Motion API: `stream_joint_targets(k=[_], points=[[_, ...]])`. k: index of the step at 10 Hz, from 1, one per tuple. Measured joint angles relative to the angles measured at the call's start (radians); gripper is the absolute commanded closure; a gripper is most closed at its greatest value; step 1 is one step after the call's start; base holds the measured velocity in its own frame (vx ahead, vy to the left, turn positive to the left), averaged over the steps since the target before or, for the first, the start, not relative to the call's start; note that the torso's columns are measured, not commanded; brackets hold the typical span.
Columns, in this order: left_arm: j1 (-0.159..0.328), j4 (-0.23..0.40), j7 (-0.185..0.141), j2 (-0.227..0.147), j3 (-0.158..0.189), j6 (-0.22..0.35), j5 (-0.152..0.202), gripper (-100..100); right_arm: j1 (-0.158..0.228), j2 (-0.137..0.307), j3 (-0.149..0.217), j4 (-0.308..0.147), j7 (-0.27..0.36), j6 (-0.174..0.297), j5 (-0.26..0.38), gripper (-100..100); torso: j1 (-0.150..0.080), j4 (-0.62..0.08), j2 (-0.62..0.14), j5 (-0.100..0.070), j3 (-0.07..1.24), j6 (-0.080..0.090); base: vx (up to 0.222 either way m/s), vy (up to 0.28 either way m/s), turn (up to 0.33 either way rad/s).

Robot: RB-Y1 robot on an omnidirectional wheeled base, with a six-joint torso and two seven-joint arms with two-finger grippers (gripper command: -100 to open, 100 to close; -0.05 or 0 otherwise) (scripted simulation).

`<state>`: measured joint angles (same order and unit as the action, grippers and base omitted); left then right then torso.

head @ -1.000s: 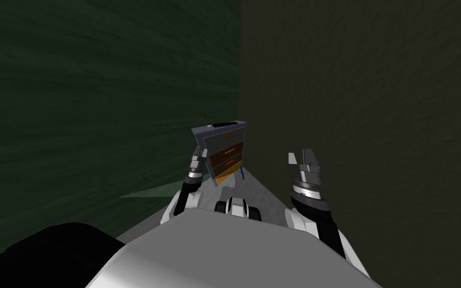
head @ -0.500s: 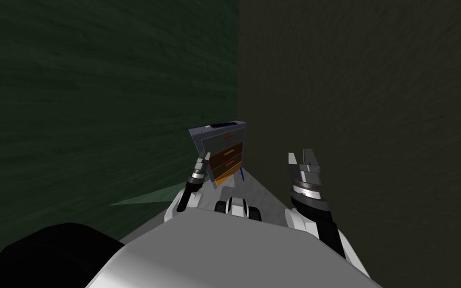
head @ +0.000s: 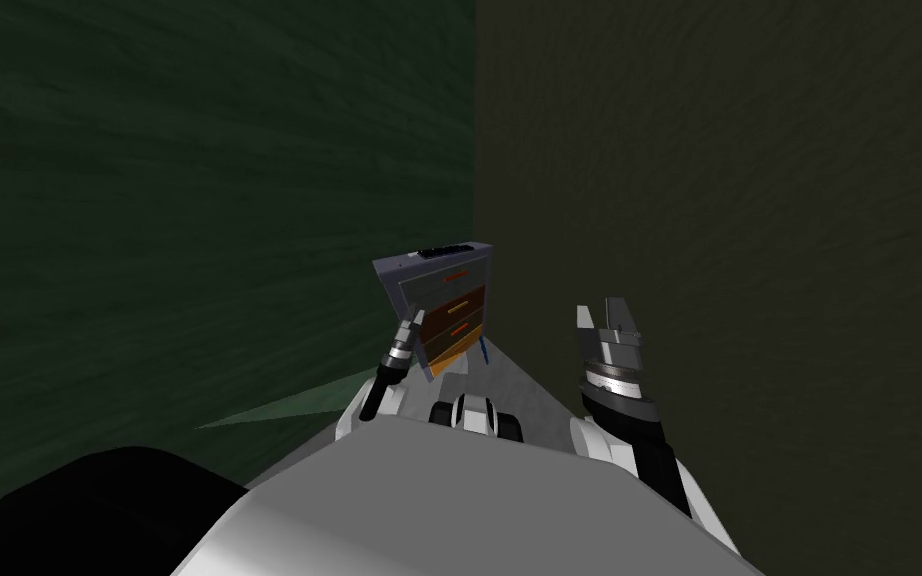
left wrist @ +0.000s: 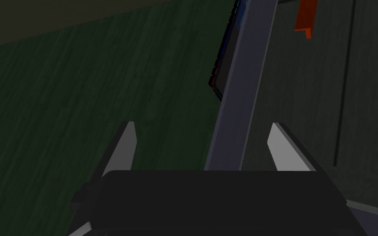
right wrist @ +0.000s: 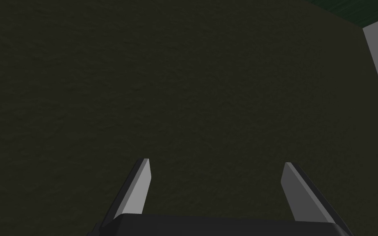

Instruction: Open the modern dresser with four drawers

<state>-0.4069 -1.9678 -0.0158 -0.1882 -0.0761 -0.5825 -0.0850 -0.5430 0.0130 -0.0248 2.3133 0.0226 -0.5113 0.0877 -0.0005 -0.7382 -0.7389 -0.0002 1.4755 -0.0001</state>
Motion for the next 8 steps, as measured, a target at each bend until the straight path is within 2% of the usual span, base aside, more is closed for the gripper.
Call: stream_joint_targets(k=[8], points=[[0.053, 0.205, -0.007, -0.008, -0.017, -0.064, 0.007, -100, 0.000, 0.000, 0.000, 0.000, 0.000, 0.000, 0.000, 0, 0.000, 0.000, 0.000, 0.000, 0.000, 0.000, 0.053, 0.032, -0.047]])
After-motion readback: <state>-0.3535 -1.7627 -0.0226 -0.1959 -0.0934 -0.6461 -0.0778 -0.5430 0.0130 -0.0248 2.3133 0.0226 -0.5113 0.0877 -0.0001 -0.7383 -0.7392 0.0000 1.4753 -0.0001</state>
